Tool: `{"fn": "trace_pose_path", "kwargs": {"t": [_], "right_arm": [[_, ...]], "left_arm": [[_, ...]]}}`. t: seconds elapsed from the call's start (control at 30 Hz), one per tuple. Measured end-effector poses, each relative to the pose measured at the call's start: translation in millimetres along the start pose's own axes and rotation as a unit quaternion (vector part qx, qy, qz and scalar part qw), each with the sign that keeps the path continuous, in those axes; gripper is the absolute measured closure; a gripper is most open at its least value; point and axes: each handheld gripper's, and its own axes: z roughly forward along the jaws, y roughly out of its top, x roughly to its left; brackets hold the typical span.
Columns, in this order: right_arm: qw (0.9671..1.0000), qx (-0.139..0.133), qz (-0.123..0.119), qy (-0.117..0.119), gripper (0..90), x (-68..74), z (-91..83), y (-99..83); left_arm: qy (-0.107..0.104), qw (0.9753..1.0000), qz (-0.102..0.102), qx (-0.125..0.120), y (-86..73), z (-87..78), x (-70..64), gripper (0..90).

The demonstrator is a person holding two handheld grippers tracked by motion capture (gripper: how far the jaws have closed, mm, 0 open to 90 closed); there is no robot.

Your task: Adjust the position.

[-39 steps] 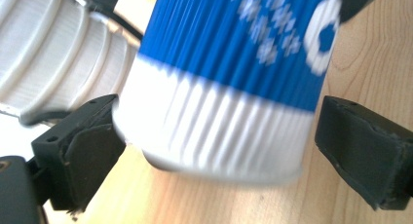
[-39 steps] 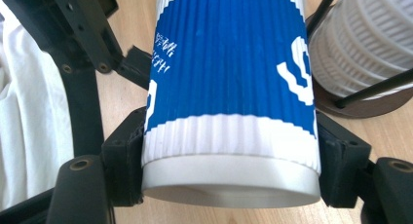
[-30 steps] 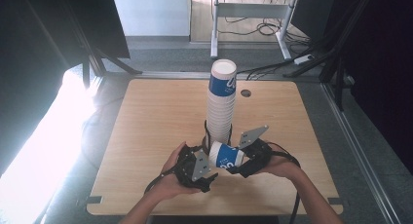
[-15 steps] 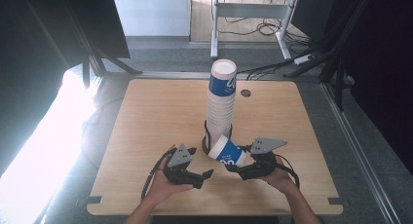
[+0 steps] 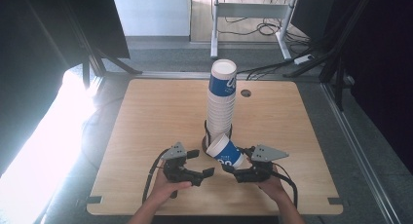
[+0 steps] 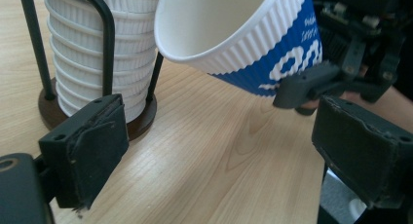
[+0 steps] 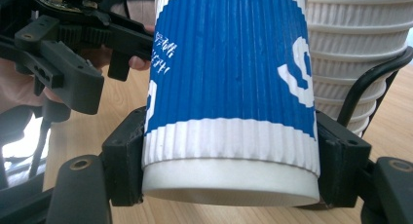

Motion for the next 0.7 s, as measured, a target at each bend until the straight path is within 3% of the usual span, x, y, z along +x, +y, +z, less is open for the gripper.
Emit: {"fn": "trace_pose_path", "kwargs": {"t": [0.27,0.7], "right_arm": [[0.9997,-0.022,-0.009,-0.01,27.4,8.9,4.0,-7.7],[0.999,-0.039,-0.019,-0.012,27.6,17.0,8.5,-10.2]], "left_arm": [[-0.032,0.9989,-0.029,-0.015,3.3,8.6,-2.8,6.4],[-0.061,0.9959,-0.061,-0.027,13.0,23.8,-6.3,5.9]]}}
